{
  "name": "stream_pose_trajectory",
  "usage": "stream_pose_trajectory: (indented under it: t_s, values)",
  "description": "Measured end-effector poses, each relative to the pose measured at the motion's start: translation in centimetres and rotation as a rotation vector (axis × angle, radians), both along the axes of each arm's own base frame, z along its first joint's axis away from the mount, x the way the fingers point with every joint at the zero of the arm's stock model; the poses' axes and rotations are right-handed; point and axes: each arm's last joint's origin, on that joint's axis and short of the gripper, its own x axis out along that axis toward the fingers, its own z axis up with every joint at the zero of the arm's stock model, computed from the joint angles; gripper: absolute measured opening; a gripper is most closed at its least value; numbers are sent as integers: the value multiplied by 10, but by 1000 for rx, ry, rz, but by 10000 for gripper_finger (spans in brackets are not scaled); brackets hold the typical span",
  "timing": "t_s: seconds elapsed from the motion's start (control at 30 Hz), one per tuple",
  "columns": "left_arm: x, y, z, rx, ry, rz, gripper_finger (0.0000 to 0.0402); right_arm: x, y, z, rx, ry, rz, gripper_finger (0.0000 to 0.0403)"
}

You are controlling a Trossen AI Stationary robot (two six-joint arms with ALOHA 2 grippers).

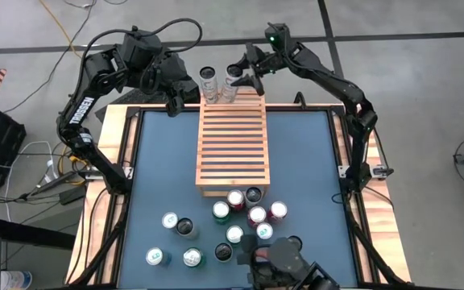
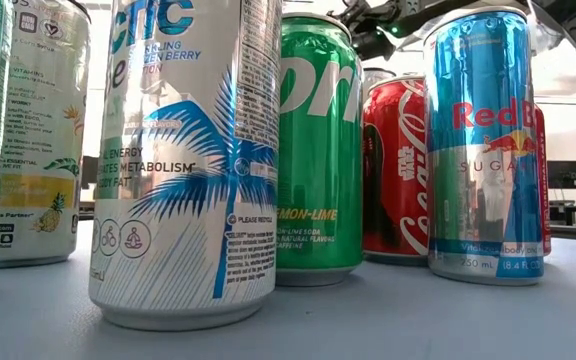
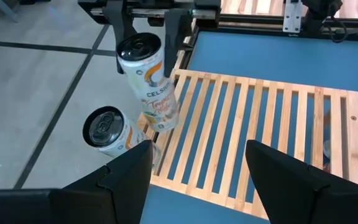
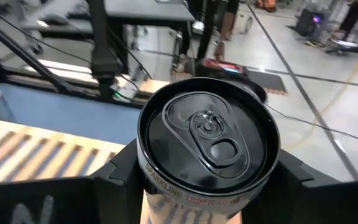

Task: Place canned beverage on shelf
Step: Put the right white yellow soda can on the shelf aligned with the other white yellow soda can

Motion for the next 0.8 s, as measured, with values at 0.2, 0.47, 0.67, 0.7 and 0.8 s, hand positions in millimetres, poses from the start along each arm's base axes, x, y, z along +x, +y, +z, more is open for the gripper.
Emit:
stream_pose_trajectory:
  t_s: [0.2, 0.47, 0.67, 0.7, 0.8]
  values:
    - [0, 0, 0, -13, -7, 9, 247, -3, -4, 0, -23, 3, -9, 220]
    - [0, 0, 0, -14, -7, 10, 247, 2, -2, -8, -35, 45, -12, 220]
    - [0, 0, 0, -15, -8, 9, 247, 6, -5, -19, -22, 83, -29, 221]
    - [0, 0, 0, -15, -8, 9, 247, 5, -5, -18, -25, 81, -28, 221]
    - [0, 0, 0, -15, -8, 9, 247, 5, -5, -18, -31, 79, -31, 222]
